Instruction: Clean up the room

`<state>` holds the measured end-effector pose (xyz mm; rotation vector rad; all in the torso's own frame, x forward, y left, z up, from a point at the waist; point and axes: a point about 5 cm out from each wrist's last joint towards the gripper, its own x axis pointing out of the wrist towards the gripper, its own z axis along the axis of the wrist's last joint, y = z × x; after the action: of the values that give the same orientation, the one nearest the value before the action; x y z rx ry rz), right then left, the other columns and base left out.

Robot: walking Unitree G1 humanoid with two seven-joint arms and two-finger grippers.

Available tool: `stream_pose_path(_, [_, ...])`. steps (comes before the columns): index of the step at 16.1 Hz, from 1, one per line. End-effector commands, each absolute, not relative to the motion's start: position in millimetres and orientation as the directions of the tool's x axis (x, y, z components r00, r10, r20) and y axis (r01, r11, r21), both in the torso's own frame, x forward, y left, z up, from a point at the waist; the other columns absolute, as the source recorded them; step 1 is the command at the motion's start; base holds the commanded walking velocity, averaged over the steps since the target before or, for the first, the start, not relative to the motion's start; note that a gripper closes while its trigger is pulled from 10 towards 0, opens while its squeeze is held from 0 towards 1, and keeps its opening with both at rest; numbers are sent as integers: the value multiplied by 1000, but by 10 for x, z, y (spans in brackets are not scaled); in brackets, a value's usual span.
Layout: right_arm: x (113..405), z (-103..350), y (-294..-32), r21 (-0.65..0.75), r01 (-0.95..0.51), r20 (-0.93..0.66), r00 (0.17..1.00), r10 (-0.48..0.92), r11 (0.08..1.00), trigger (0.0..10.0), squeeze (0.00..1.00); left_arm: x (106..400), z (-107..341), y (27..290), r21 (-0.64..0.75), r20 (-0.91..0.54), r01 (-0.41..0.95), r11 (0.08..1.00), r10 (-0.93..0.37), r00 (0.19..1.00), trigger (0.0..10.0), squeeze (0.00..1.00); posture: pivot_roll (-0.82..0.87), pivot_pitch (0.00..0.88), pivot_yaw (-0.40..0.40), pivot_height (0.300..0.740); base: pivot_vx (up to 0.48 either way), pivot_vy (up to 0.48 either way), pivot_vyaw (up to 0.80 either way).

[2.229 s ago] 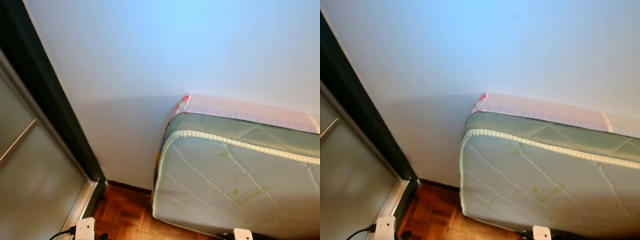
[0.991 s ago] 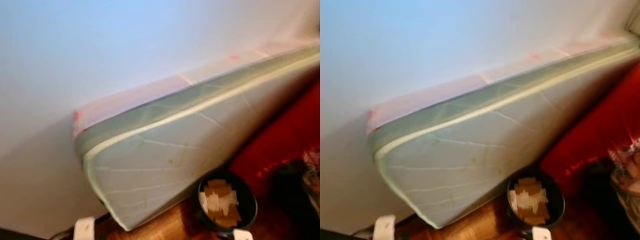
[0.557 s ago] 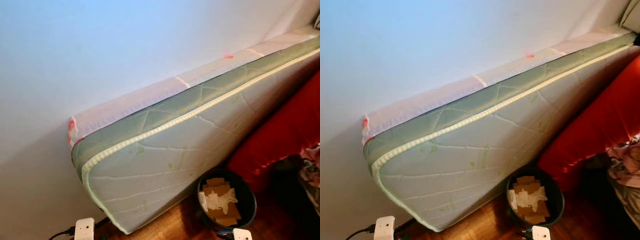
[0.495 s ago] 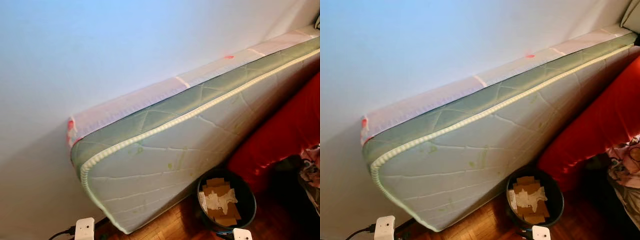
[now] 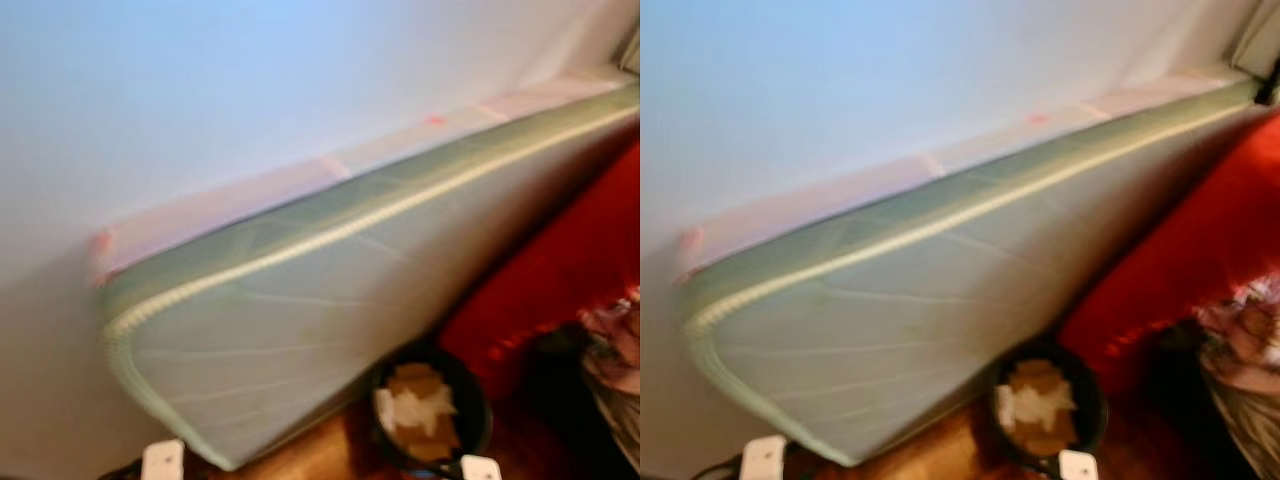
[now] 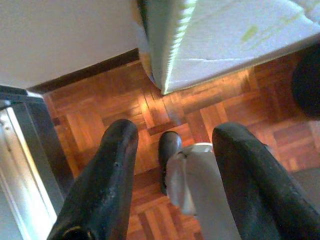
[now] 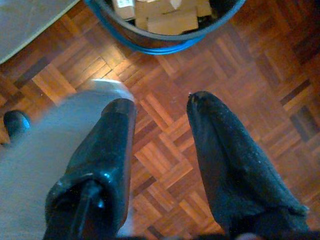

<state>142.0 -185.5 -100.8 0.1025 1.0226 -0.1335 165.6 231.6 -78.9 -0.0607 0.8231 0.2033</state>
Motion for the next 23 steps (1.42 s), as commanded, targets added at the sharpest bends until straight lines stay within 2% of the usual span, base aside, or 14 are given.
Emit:
stream_pose_path(1, [1726, -887, -1923, 109, 130, -847, 530, 24, 986, 10000, 0, 1218, -939, 2493, 80, -848, -204, 976, 174, 501, 10000, 0, 133, 0, -26, 740, 0, -390, -700])
stream_pose_path(3, [1726, -887, -1921, 109, 129, -848, 529, 25, 986, 10000, 0, 1226, -935, 2500, 81, -846, -204, 976, 175, 504, 10000, 0, 134, 0, -26, 740, 0, -390, -681])
stream_pose_path(23, [1748, -872, -1945, 109, 148, -836, 549, 10, 983, 10000, 0, 1186, -948, 2496, 76, -853, -198, 977, 167, 495, 10000, 0, 109, 0, -29, 740, 0, -395, 0])
